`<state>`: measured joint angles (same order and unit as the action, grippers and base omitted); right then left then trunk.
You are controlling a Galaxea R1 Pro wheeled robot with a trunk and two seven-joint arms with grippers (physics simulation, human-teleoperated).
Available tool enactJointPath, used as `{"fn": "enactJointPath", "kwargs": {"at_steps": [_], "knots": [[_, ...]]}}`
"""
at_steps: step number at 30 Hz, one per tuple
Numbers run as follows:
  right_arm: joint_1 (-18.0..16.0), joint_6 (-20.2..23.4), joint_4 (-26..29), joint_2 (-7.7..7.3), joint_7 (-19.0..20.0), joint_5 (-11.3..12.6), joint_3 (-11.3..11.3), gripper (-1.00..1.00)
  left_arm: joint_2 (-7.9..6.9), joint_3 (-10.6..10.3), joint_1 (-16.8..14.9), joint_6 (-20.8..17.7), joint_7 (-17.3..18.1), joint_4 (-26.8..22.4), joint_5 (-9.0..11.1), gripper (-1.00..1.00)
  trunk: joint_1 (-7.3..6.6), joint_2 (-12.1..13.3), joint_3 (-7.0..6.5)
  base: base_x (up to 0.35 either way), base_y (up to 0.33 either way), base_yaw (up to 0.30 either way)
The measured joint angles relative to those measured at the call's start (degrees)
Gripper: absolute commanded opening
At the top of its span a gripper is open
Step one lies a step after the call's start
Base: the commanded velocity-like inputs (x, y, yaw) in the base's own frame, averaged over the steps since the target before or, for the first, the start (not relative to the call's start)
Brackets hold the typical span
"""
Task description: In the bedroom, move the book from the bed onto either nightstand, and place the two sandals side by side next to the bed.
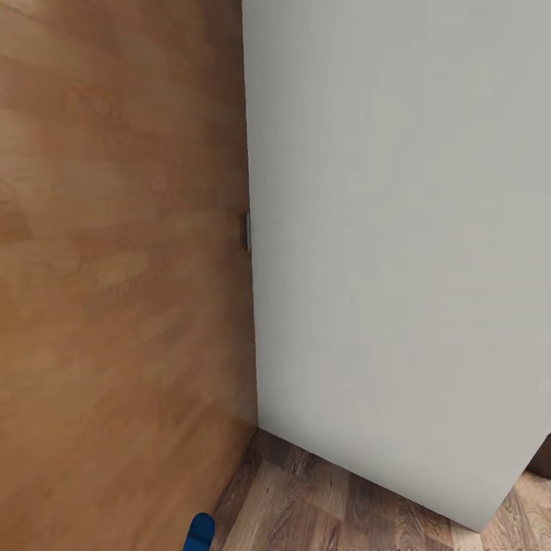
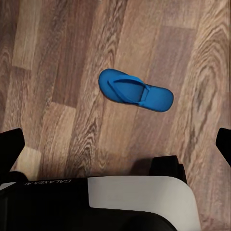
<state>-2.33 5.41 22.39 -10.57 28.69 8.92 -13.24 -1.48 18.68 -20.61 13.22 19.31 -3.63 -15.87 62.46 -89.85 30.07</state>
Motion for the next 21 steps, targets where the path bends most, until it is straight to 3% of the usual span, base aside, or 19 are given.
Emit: {"fn": "enactJointPath", "kwargs": {"at_steps": [13,21], "knots": [[0.0,0.0,0.0,0.0,0.1,0.0,0.0,1.0,0.0,0.0,0.0,0.0,0.0,0.0,0.0,-1.0,0.0,0.0,0.0,0.0,0.001,-0.258],[0.0,0.0,0.0,0.0,0.0,0.0,0.1,1.0,0.0,0.1,0.0,0.0,0.0,0.0,0.0,-1.0,0.0,0.0,0.0,0.0,0.12,-0.258]]}}
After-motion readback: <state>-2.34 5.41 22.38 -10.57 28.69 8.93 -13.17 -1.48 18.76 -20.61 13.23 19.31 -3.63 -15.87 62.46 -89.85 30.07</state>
